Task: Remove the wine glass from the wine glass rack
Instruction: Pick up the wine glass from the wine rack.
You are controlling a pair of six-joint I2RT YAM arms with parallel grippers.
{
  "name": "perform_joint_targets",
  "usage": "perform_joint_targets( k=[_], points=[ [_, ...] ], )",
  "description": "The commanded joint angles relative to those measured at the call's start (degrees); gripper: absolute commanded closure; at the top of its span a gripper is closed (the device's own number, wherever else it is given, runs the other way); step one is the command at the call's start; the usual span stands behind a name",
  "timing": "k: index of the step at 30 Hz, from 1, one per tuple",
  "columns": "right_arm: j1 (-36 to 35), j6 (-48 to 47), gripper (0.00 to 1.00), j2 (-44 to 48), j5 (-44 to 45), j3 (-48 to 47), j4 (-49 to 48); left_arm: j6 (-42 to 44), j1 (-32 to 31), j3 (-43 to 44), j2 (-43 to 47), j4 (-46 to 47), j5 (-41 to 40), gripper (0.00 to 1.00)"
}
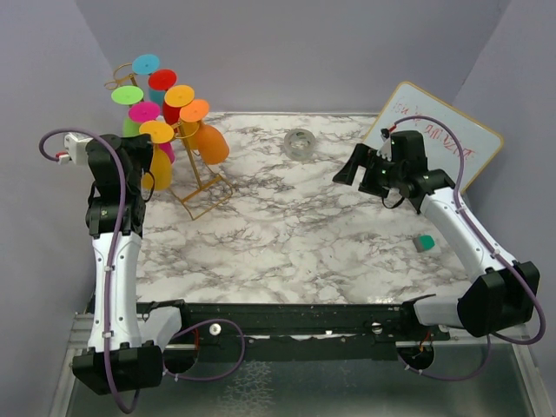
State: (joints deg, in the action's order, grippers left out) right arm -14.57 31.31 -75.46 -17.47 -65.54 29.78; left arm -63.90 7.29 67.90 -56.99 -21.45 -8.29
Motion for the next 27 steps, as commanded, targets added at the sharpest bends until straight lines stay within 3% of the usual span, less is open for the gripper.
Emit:
perform_joint_targets(
  k=[1,27],
  points=[
    [0.0,-1.9,0.00,-0.9,-1.7,-3.3,2.3,-1.8,1.1,-0.7,2.8,1.7,-1.8,1.00],
    [0.0,-2.8,0.00,0.9,-1.5,-2.4,3.7,-1.1,1.6,-0.2,6.3,-6.2,-7.3,1.00]
  ],
)
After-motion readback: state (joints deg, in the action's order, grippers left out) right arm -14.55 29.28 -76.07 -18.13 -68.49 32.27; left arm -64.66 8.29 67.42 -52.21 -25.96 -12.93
